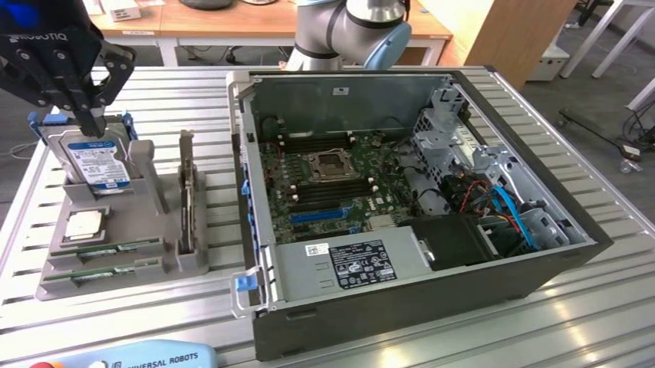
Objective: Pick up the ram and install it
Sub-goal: 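Pick up the ram and move it above insertion slot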
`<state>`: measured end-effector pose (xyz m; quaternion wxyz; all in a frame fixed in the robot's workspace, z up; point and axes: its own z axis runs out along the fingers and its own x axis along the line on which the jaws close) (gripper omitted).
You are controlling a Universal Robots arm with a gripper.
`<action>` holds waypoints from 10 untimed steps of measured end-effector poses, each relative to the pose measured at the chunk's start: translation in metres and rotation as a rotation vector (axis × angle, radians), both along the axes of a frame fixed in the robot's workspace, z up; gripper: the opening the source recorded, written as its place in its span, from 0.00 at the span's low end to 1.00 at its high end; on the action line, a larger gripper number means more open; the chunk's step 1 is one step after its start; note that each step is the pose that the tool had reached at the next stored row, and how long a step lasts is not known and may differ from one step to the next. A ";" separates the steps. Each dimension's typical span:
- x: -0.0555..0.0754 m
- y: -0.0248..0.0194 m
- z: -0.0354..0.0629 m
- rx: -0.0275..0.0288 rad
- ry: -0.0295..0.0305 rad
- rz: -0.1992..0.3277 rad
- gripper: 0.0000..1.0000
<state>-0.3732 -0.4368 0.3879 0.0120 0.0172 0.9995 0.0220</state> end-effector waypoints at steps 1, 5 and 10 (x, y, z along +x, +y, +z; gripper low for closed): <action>0.000 0.0000 0.0000 0.0000 0.0000 0.008 0.10; 0.000 0.0000 -0.0002 -0.0002 0.0000 0.046 0.10; 0.000 0.0000 -0.0003 -0.0024 0.0001 0.111 0.10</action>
